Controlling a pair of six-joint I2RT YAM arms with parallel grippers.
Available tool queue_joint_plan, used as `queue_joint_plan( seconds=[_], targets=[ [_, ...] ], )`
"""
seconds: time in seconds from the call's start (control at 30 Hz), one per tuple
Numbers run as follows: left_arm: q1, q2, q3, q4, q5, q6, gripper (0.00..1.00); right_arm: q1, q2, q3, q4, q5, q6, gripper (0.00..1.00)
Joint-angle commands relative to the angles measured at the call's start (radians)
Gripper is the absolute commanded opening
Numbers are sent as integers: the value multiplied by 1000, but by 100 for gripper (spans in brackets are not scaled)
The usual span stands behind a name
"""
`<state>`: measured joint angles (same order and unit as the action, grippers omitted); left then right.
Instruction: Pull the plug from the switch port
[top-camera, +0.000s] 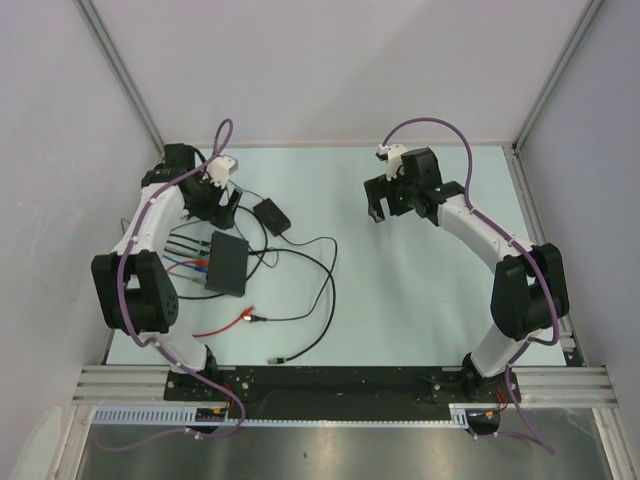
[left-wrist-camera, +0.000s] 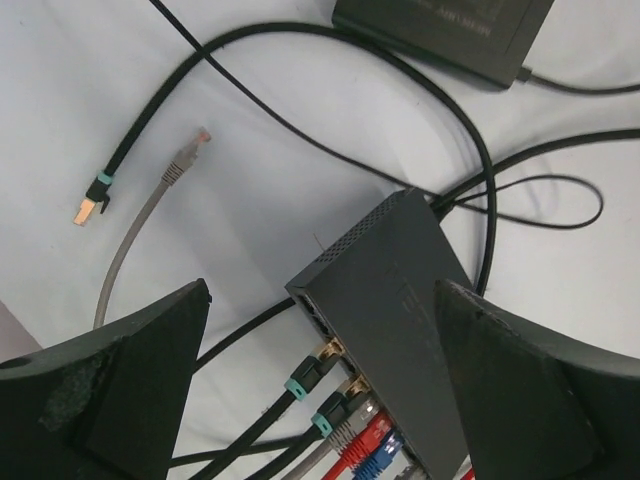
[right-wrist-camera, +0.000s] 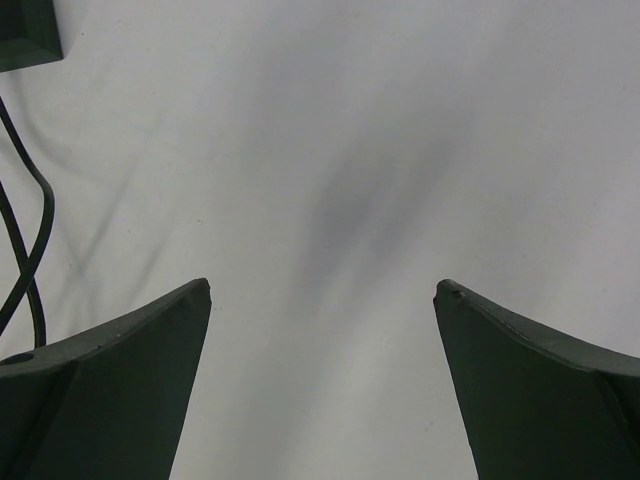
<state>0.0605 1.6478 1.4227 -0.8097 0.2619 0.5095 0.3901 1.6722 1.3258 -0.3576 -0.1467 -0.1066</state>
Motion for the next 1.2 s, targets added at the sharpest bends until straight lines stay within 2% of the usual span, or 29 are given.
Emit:
queue_joint_plan(
  seconds=[0.0,0.23,0.57,0.9,1.0,1.17],
  targets=[
    [15,23,30,-40,-39,84,100,-2,-9,49,-15,-20,-15,100],
    [53,153,223,-247,-10,135,99,-8,-19,42,-34,-45,-27,100],
    [73,216,214,-376,20,172,99,-8,-3,41,-35,-82,-24,100],
    [99,276,140,-376,80,123,100,-8,6,41,-35,-99,-24,100],
    [116,303,140,-393,152,98,94,-5,9,41,-38,-103,-24,100],
    [131,377,150,-471,327,66,69,-7,8,41,-46,-110,-27,100]
  ],
)
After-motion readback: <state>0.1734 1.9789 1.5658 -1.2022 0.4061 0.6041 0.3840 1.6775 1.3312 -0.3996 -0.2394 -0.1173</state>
